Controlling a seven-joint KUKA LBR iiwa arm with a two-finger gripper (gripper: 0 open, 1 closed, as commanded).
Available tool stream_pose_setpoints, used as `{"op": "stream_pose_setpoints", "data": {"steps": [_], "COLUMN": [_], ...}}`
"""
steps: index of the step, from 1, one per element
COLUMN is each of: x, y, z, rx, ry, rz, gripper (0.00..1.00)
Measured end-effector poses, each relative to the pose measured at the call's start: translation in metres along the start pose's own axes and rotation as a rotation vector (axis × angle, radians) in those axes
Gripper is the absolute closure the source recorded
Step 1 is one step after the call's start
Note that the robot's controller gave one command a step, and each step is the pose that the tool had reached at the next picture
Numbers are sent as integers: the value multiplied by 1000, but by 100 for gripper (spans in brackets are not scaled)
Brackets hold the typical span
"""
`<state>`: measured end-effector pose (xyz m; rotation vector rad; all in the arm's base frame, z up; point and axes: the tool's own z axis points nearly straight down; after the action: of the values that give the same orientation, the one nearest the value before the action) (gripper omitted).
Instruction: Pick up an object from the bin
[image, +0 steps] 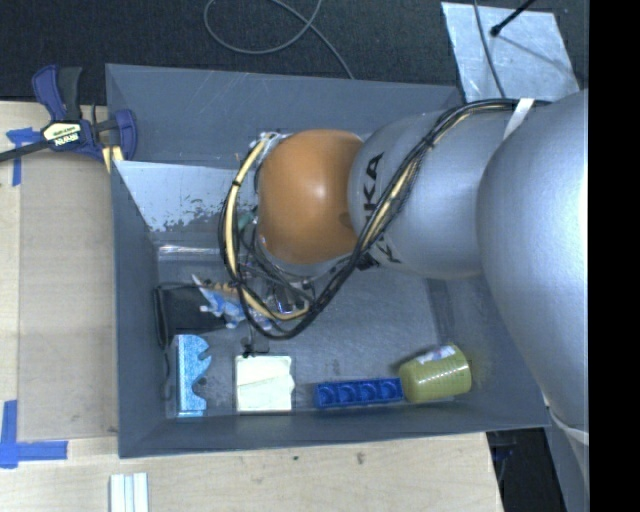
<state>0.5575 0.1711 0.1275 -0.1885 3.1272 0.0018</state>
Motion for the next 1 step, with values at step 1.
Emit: {"op": "stream_pose_setpoints", "data": {"steps": [1], "x": [-21], "y": [-6], "z": [27], "rx": [-2], "ry": [-1], "rz": [-195], "gripper": [100]}}
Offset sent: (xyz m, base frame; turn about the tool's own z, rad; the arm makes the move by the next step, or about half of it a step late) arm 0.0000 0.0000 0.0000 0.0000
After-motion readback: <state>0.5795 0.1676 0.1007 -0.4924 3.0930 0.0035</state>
